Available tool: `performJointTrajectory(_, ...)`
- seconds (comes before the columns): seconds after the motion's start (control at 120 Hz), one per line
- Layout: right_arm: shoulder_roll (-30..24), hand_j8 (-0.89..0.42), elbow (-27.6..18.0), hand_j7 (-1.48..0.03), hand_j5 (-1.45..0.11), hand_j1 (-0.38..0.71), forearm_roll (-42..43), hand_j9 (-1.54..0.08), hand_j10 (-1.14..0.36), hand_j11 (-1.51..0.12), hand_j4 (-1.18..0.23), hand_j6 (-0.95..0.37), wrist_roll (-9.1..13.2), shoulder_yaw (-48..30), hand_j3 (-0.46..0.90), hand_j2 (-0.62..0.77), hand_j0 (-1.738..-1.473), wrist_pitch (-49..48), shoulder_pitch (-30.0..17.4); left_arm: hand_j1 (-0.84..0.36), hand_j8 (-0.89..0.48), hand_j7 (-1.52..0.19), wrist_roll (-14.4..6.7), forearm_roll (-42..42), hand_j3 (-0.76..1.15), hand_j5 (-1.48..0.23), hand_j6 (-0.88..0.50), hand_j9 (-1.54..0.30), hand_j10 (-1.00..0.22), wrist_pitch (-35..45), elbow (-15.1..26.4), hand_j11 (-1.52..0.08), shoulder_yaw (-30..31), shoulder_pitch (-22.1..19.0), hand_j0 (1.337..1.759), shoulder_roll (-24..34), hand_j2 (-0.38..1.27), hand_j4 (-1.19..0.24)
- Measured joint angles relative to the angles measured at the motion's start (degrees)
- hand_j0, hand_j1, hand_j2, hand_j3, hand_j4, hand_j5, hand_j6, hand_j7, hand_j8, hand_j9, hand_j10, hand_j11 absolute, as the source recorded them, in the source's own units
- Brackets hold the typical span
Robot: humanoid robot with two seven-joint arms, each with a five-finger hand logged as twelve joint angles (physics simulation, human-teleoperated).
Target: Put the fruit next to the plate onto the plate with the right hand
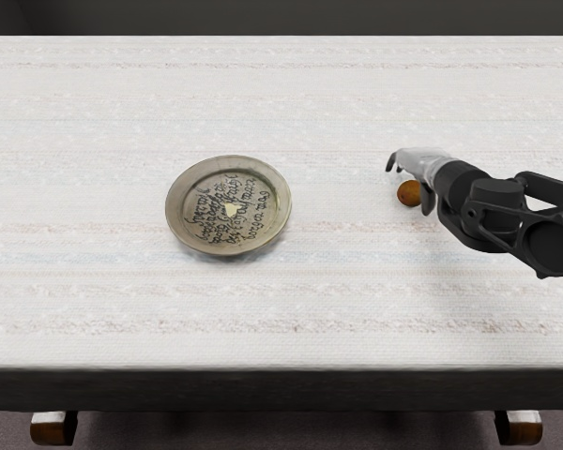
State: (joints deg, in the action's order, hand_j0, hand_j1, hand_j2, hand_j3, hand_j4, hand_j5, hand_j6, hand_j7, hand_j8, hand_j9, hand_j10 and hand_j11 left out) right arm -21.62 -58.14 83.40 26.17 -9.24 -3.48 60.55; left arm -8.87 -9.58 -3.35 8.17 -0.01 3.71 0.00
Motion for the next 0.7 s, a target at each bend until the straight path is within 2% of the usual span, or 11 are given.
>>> performJointTrajectory(0.192, -0.13, -0.35, -0.11, -0.45, -0.45, 0.07, -0.04, -0.45, -0.35, -0.45, -0.35, -0.35, 0.02, -0.06, 0.0, -0.07, -1.658, -0.03, -0.04, 0.32, -0.02, -0.03, 0.0, 0.0, 0.0, -0.03, -0.02, -0.03, -0.02, 0.0, -0.01, -0.03, 0.0, 0.05, 1.658, 0.0, 0.0, -0.02)
performJointTrajectory(0.392, -0.36, -0.45, -0.15, -0.58, -0.58, 0.19, -0.83, -0.58, -0.44, -0.58, -0.45, -0.45, 0.01, -0.11, 0.0, -0.09, -1.658, 0.02, -0.08, 0.33, -0.02, -0.03, 0.0, 0.0, 0.0, -0.03, -0.02, -0.03, -0.02, 0.0, 0.0, -0.03, 0.0, -0.02, 1.658, 0.0, 0.0, -0.02)
performJointTrajectory(0.517, -0.43, -0.39, -0.19, -0.67, -0.67, 0.25, -1.44, -0.68, -0.37, -0.69, -0.53, -0.53, 0.03, -0.12, 0.0, -0.05, -1.655, 0.09, -0.28, 0.33, -0.02, -0.03, 0.0, 0.0, 0.0, -0.03, -0.02, -0.03, -0.02, 0.01, 0.0, -0.03, -0.01, -0.02, 1.658, 0.0, 0.0, -0.02)
performJointTrajectory(0.7, -0.49, -0.34, -0.2, -0.76, -0.77, 0.26, -1.62, -0.78, -0.3, -0.81, -0.59, -0.48, 0.14, -0.22, 0.0, -0.05, -1.643, 0.21, -0.47, 0.33, -0.02, -0.03, 0.01, 0.01, 0.0, -0.03, -0.02, -0.03, -0.02, 0.0, 0.0, -0.03, -0.02, 0.05, 1.658, 0.0, 0.0, -0.02)
